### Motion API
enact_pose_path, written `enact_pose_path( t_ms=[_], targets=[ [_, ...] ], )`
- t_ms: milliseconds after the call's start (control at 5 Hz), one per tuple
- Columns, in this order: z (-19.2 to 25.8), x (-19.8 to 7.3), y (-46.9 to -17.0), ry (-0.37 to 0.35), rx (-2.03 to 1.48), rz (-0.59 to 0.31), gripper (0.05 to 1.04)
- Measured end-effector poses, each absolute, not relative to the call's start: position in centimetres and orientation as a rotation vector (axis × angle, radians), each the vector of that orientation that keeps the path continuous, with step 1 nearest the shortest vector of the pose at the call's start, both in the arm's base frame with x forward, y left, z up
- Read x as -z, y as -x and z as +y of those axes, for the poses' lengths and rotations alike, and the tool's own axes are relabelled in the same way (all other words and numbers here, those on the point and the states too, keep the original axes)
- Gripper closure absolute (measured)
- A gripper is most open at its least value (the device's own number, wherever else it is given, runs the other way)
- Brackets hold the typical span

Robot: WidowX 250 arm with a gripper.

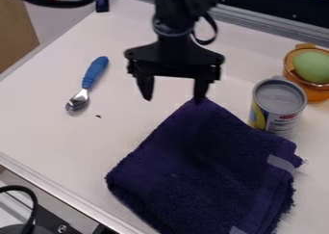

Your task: Move the purple cloth to the right side

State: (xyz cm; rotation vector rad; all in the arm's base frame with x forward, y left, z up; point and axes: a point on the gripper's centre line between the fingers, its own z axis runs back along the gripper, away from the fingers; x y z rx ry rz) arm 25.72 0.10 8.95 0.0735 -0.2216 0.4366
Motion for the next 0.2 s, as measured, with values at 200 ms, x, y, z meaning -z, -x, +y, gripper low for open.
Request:
enact_pose_path(
  t_ms=[200],
  targets=[
    [1.86,-8.9,-25.23,-0.061,-0.399,-0.176,0.084]
  ],
)
